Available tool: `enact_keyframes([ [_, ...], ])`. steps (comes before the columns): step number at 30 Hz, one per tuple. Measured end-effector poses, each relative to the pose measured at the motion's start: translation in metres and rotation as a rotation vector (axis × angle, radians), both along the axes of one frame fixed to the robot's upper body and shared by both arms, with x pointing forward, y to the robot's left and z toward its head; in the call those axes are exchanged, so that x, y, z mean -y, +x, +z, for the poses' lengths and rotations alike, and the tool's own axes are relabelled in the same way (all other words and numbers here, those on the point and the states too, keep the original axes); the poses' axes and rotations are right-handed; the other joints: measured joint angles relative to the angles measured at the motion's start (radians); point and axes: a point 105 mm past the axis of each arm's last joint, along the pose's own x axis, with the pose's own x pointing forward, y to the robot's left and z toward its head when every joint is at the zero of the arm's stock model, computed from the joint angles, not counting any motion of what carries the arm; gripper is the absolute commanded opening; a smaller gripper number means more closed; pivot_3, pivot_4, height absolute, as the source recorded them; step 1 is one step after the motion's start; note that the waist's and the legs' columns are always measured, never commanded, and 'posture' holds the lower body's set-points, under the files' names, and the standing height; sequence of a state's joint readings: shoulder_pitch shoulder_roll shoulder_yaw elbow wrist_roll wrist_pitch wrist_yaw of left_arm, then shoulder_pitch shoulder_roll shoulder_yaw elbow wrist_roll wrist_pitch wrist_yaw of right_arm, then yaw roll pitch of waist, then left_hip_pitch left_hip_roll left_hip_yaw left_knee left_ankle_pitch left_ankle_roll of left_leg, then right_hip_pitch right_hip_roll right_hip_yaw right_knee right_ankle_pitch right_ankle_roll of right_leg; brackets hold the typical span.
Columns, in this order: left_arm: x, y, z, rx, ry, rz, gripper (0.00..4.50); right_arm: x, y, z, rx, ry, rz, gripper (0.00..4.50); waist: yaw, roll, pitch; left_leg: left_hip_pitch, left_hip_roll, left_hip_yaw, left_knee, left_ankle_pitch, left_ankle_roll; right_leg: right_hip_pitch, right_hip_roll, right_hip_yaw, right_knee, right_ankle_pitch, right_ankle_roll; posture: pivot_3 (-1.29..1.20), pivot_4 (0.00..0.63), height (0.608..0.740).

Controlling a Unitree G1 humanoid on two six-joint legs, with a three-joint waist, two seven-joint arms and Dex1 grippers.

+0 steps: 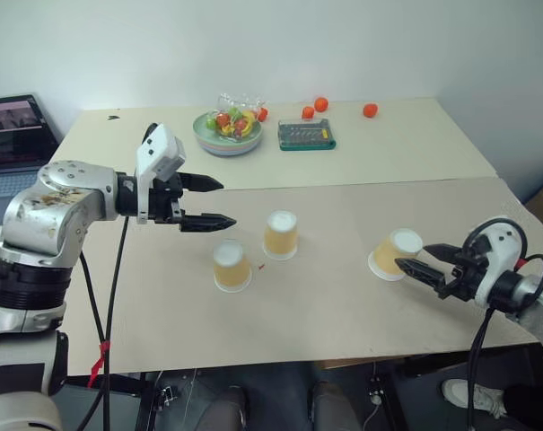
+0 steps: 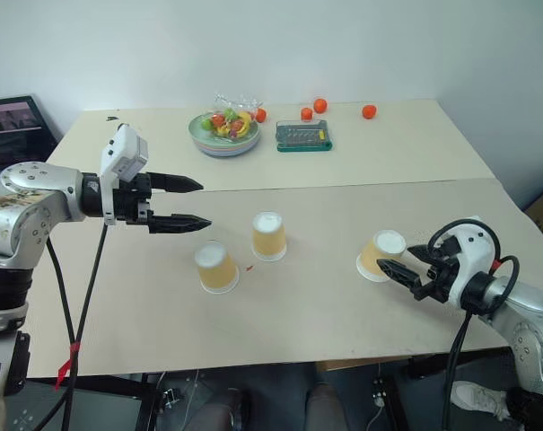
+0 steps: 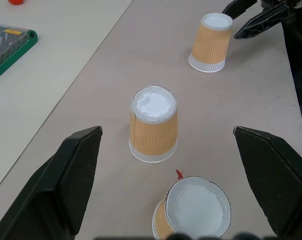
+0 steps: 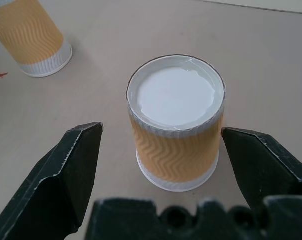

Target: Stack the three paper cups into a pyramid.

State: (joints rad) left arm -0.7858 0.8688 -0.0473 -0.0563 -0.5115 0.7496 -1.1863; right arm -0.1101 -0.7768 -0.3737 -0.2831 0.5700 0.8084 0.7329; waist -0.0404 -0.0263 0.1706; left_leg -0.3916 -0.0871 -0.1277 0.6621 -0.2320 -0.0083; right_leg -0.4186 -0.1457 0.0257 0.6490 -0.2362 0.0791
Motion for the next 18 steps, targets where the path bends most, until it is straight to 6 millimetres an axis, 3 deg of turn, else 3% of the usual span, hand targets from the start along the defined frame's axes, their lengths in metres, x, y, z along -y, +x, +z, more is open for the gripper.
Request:
enact_keyframes([
  [8, -0.002, -0.002, 0.003, 0.004, -0.001, 0.025, 4.50, -0.013, 0.015, -0.002, 0.009, 0.001, 0.044, 4.45, -0.001, 0.000, 0.000, 0.000, 0.000, 0.000, 0.000, 0.000, 0.000, -0.001, 0.000, 0.000, 0.000, 0.000, 0.000, 0.00, 0.150, 0.740],
  [15, 0.000, -0.005, 0.003, -0.003, -0.007, 0.025, 4.50, -0.014, 0.026, -0.002, 0.021, -0.012, 0.044, 4.45, -0.001, 0.000, 0.000, 0.000, 0.000, 0.000, 0.000, 0.000, 0.000, -0.001, 0.000, 0.000, 0.000, 0.000, 0.000, 0.00, 0.150, 0.740],
  [18, 0.001, -0.006, 0.003, -0.003, -0.011, 0.021, 4.50, -0.014, 0.032, 0.001, 0.033, -0.009, 0.041, 3.69, -0.002, 0.000, 0.000, 0.000, 0.000, 0.000, 0.000, 0.000, 0.000, -0.001, 0.000, 0.000, 0.000, 0.000, 0.000, 0.00, 0.150, 0.740],
])
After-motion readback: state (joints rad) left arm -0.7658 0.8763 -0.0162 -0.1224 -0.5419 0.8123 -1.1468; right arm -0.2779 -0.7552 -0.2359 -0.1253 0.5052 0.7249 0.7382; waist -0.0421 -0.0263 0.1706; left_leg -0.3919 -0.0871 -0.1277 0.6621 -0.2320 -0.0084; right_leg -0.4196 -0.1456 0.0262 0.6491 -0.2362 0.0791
